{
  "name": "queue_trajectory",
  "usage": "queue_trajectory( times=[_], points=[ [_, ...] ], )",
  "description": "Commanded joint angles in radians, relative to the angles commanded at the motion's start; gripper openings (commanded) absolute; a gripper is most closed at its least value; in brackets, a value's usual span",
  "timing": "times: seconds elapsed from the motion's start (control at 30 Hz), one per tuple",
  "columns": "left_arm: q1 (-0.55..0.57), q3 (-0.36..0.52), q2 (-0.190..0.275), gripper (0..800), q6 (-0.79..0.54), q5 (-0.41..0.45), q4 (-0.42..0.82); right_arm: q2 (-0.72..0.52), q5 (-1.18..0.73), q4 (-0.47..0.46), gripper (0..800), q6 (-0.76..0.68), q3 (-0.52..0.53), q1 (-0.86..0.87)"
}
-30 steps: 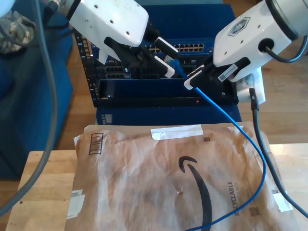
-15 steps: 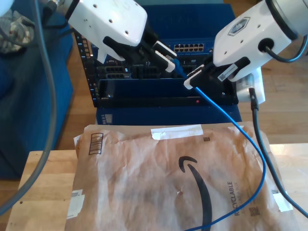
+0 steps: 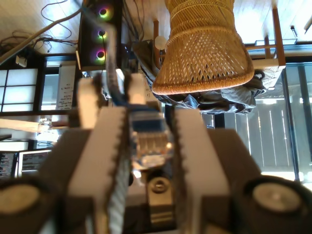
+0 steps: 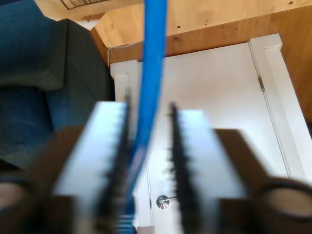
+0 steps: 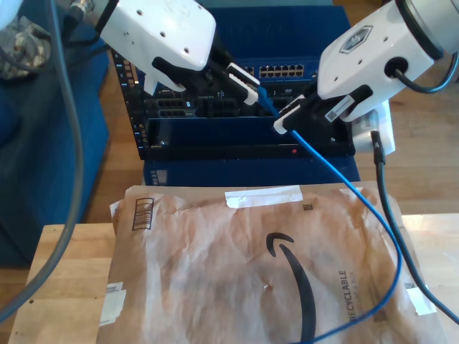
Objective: Grab the cable and plug it in
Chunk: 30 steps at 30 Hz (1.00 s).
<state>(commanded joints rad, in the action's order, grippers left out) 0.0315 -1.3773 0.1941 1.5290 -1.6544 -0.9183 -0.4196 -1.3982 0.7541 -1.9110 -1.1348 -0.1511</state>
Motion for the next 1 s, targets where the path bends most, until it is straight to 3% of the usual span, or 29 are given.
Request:
queue_trajectory(
  times=[0.1,0.2,0.37,0.6,0.77,1.0],
  points=[
    [0.000,0.002,0.000,2,0.000,0.000,0.000,-0.005,0.012,-0.002,786,0.005,-0.002,-0.008],
    [-0.005,0.000,0.000,2,0.003,-0.009,0.000,-0.009,0.032,-0.005,787,0.014,-0.026,-0.008],
    [-0.044,0.000,-0.014,2,0.018,-0.066,-0.074,-0.081,0.120,-0.005,789,0.161,-0.015,-0.003],
    [-0.192,-0.029,-0.189,2,0.169,-0.278,-0.270,-0.195,0.285,-0.006,789,0.288,0.003,-0.008],
    [-0.224,-0.035,-0.259,2,0.252,-0.394,-0.407,-0.279,0.333,-0.005,792,0.400,0.035,-0.037],
    [-0.226,-0.035,-0.367,3,0.290,-0.589,-0.543,-0.288,0.546,-0.021,792,0.485,0.164,-0.305]
  ],
)
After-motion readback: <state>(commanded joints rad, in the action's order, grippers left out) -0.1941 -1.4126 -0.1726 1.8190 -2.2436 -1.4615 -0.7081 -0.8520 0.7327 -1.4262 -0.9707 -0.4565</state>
